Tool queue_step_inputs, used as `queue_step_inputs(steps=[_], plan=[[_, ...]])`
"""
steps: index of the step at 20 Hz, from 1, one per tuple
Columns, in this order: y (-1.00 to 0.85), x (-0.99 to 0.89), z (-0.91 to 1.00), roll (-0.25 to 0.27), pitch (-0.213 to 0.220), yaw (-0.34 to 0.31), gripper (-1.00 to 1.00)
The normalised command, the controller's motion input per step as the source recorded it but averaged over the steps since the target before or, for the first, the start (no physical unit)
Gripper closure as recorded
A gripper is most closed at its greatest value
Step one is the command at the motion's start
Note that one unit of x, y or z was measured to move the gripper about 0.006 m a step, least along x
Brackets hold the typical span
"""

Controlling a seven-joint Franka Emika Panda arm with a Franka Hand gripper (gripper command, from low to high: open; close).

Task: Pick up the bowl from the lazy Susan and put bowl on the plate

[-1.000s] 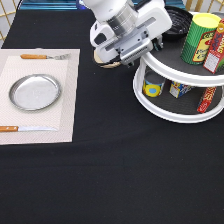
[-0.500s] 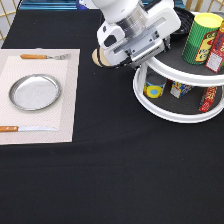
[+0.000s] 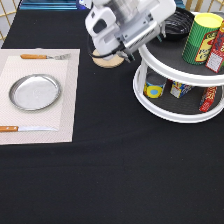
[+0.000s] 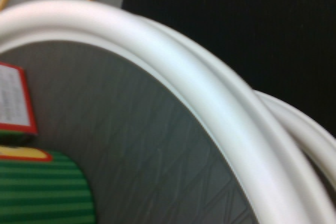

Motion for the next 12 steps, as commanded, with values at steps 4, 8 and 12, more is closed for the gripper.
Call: queue_step_inputs(steps=[4,8,12], plan=[[0.2,-0.81,0.61,-0.251,-0.146,0.0,-1.0],[0.1,-0.8,0.26,-0.19,-0.051,-0.04,-1.0],[0.0,-0.81,0.13,-0.127,0.0,-0.093,-1.0]])
